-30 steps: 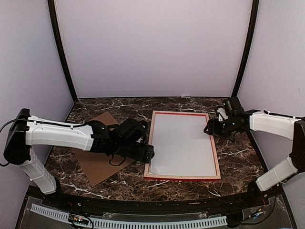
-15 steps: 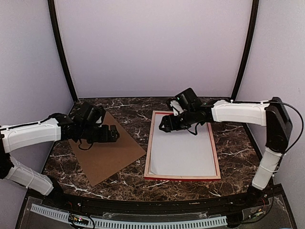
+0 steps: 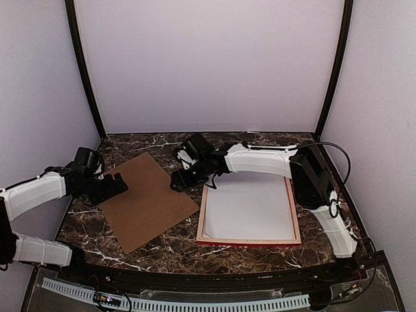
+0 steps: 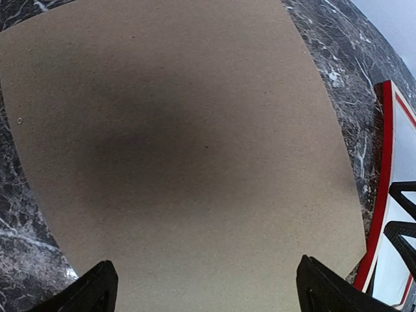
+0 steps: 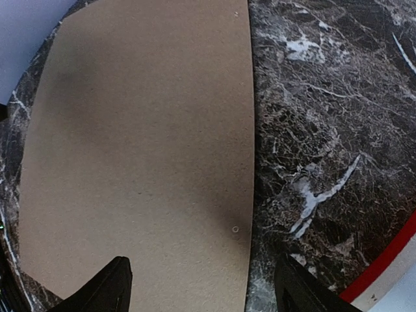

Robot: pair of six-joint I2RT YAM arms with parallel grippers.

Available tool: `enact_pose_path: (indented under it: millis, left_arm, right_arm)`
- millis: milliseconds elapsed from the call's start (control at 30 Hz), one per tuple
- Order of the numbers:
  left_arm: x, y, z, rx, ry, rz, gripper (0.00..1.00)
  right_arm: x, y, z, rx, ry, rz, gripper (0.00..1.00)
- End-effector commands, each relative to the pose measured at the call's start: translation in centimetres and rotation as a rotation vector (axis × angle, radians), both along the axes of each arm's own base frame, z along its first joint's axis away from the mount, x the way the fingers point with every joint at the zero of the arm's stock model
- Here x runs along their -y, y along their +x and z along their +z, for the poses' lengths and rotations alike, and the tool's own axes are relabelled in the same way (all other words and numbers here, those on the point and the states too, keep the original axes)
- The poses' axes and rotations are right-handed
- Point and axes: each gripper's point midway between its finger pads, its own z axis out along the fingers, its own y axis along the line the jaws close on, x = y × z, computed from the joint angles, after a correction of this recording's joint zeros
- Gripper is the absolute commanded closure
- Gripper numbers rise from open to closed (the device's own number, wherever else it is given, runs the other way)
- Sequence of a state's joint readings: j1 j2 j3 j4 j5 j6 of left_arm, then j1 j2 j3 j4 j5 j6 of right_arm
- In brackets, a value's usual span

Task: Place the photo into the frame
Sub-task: Pick up the backboard from the center of the board.

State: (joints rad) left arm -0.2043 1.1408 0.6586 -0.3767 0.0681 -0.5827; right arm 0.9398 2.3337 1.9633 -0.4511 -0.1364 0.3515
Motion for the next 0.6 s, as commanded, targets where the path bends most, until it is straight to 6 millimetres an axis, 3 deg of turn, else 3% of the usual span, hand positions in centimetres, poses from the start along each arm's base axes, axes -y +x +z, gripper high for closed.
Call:
enact_pose_path:
  millis: [0, 133, 367, 567]
  left_arm:
    - [-1.4, -0.6, -0.8, -0.028, -0.019, 0.033, 0.01]
    - [-3.1, -0.9, -2.4, -0.072, -0.024, 0.093, 0.01]
    - [-3.6, -2.2, -5.4, -0.147, -0.064, 0.129, 0.01]
    - [-3.7, -2.9, -6.9, -0.190, -0.086, 0.138, 0.01]
  right_arm:
    - [-0.4, 0.6, -1.6, -0.023, -0.038, 0.001, 0.24]
    - [-0.7, 0.6, -3.2, -0.045, -0.051, 0.005, 0.24]
    - [-1.3, 0.0, -4.8, -0.096, -0.034, 0.025, 0.25]
    - [-1.6, -0.6, -5.4, -0.130, -0.013, 0.032, 0.26]
